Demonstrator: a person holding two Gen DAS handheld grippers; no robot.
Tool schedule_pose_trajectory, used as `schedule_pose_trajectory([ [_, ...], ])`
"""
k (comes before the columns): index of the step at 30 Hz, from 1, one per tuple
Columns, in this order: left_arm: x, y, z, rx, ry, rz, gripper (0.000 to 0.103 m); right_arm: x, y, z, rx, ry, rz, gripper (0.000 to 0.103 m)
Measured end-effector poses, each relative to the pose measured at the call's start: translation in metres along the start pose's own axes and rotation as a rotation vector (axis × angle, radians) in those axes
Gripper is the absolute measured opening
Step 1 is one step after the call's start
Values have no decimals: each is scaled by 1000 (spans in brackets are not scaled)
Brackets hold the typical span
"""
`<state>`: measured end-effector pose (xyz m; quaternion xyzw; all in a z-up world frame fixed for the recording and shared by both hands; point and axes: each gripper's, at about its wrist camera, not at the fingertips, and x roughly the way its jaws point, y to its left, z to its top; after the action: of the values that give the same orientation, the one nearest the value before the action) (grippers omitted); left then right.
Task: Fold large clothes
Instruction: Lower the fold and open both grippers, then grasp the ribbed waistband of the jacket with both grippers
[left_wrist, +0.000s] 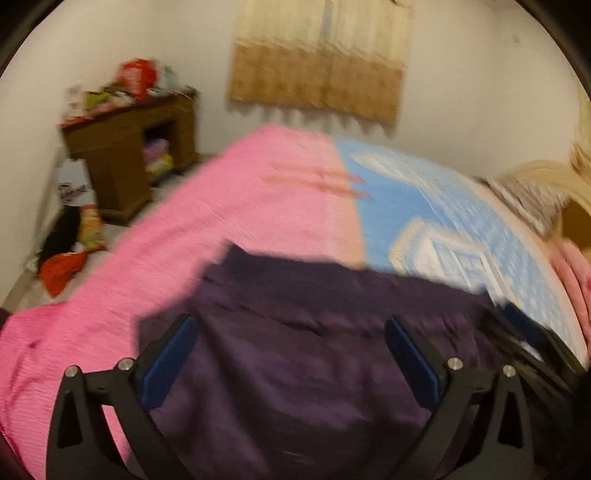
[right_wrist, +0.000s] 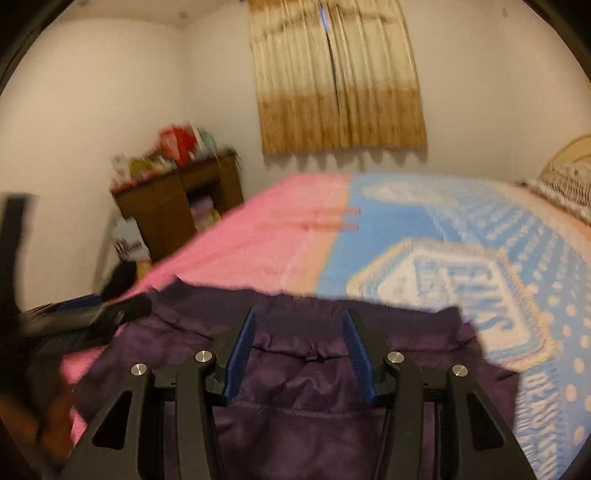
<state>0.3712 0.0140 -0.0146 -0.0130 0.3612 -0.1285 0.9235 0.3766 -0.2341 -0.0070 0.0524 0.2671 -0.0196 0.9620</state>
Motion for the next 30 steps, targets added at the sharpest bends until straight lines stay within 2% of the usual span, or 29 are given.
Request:
schedule_pose_trajectory([
  [2,25,-7,-12,29,23,71,103,48,-11,-21,-4,98,-86,50],
  [3,45,-5,-18,36,44,104,103,62,-21,-33,14,129,-60,51],
  [4,63,-1,-23,30,70,104,103,69,-33,-41,76,137,-1,50],
  [6,77,2,-29,20,61,113,103,62,-37,-40,101,100,12,51],
  [10,78,-4,-35,54,4,168,103,65,-31,-43,69,109,-13,51],
  [15,78,-4,-36,51,-4,177,103,65,-29,-44,60,100,-24,51],
  [18,73,-10,-40,56,-9,185,103,54,-25,-40,66,128,-45,51],
  [19,72,-11,-42,50,-10,181,103,46,-22,-39,74,118,-44,51],
  [21,71,-12,-43,45,-16,178,103,19,-20,-38,151,34,15,51],
  [23,70,-12,-43,39,-21,172,103,12,-13,-40,164,18,49,51],
  [25,67,-9,-45,29,-26,160,103,29,1,-54,92,84,20,51],
  [27,63,-6,-47,20,-33,148,103,41,12,-69,3,88,-37,51],
  [30,59,-4,-49,17,-36,137,103,44,15,-68,-11,91,-58,51],
])
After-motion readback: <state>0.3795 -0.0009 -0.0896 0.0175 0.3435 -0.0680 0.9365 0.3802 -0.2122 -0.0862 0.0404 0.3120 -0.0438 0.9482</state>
